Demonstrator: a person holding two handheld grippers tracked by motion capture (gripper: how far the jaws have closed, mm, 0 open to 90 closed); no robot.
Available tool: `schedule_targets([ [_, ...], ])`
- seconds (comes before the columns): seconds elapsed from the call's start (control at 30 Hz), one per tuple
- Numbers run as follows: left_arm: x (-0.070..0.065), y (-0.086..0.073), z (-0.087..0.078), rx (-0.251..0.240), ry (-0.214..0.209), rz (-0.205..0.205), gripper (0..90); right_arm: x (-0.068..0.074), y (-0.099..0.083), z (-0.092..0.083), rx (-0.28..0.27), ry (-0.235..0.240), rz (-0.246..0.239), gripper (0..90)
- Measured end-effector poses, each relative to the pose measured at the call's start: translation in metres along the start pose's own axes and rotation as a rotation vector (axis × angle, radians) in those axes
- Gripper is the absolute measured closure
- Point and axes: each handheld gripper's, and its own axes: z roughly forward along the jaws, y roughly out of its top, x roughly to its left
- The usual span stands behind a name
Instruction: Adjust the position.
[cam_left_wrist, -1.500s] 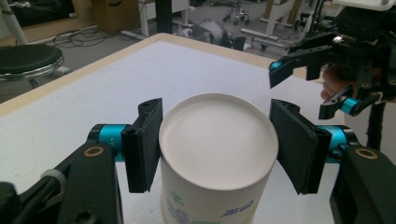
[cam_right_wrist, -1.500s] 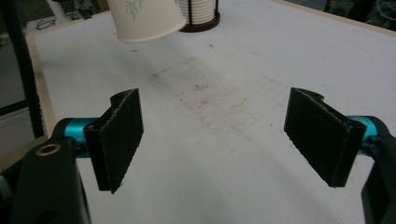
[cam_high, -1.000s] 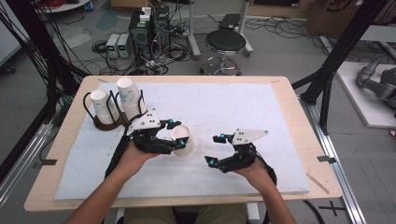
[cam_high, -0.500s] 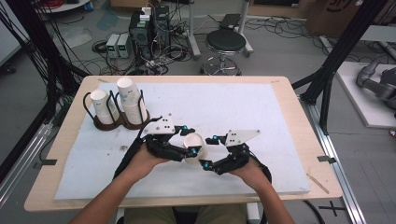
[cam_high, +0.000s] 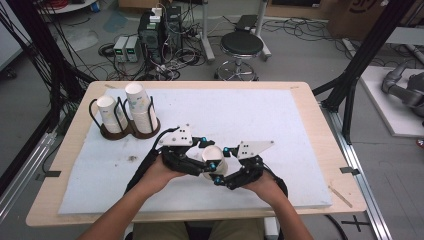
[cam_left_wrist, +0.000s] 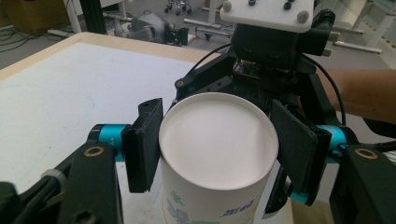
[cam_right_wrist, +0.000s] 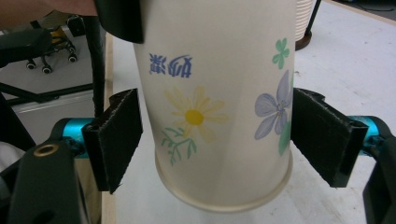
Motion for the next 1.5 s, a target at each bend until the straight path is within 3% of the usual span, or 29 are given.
schedule_targets([
  [0.37,-0.001,0.001,-0.001,-0.019,-0.020,-0.002,37.3,0.000,-0.004,0.001,-0.008,-0.008,-0.003,21.4],
  [0.6,0.000,0.001,-0.002,-0.021,-0.025,-0.007,37.3,0.000,-0.004,-0.001,-0.014,0.008,-0.027,29.0],
  [0.9,0.001,-0.001,0.000,0.000,-0.023,0.004,35.7,-0.001,-0.003,-0.002,0.026,0.008,-0.042,33.1],
  [0.93,0.001,-0.001,0.001,0.004,-0.006,-0.005,17.9,-0.001,-0.002,-0.003,0.028,0.018,-0.035,33.1],
  [1.0,0.004,-0.002,0.001,0.005,-0.009,-0.040,14.1,-0.001,-0.001,-0.004,0.030,0.015,-0.036,33.1],
  [1.13,0.006,-0.003,-0.004,-0.003,-0.048,-0.043,14.3,-0.002,0.003,-0.008,0.057,0.009,-0.044,33.1],
  [1.5,0.014,-0.008,-0.019,0.052,-0.066,-0.027,14.3,-0.008,0.022,-0.017,0.207,0.017,-0.090,33.1],
])
